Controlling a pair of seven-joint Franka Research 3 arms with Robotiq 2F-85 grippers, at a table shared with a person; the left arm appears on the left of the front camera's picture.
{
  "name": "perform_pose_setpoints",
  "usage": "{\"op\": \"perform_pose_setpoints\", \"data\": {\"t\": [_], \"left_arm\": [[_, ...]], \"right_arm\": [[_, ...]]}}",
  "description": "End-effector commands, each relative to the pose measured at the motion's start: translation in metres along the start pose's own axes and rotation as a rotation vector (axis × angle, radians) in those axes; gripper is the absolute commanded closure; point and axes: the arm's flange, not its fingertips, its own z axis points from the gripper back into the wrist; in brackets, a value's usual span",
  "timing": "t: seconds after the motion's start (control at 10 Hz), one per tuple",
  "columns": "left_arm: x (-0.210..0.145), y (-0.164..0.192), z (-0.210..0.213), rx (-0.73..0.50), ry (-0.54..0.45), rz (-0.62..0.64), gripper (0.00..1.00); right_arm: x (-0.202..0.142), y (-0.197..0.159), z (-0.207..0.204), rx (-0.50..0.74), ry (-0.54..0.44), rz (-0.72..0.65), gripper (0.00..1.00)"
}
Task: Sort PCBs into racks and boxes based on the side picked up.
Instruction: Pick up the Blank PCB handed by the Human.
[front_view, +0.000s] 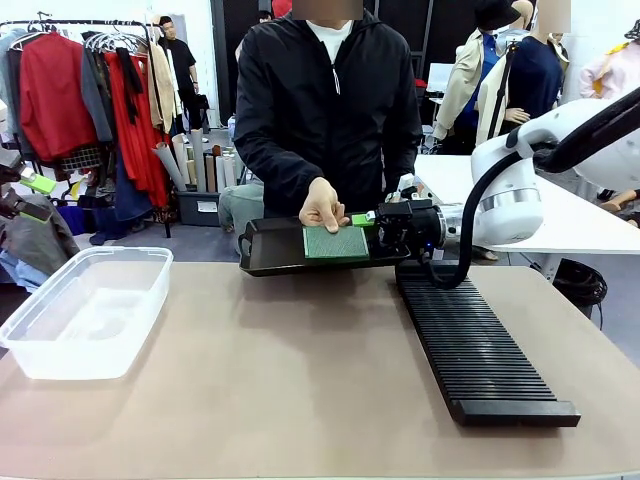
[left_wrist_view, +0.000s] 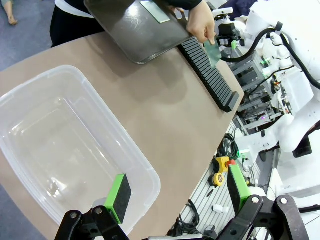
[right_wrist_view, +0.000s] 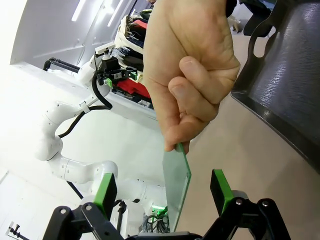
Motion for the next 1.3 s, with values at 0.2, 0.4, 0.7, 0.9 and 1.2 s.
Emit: {"op": "perform_pose_setpoints", "data": {"t": [0.2,0.4,0.7,0.9,1.2], "left_arm": [[-0.0003,-0.0003,0.0005,0.003,-0.005,-0.001,0.0],[-0.0003,-0.0003,0.0005,0.003,-0.005,-0.001,0.0],[-0.0003,-0.0003,0.0005,0.003,-0.005,-0.001,0.0],[-0.0003,-0.0003,0.0005,0.003,-0.005,-0.001,0.0],[-0.0003,-0.0003,0.0005,0.003,-0.005,-0.001,0.0]], "right_arm": [[0.0135,-0.0079,-0.0077,-0.019,0.0,0.003,0.0],[0.0138,-0.0079,-0.0076,-0.022,-0.005,0.007,0.04],[0.0123,-0.007,-0.0067,-0.017,-0.025,0.01,0.28],[0.011,-0.0072,-0.0069,-0.019,-0.03,0.01,0.44],[0.0101,-0.0075,-0.0066,-0.019,-0.035,0.01,0.67]]}}
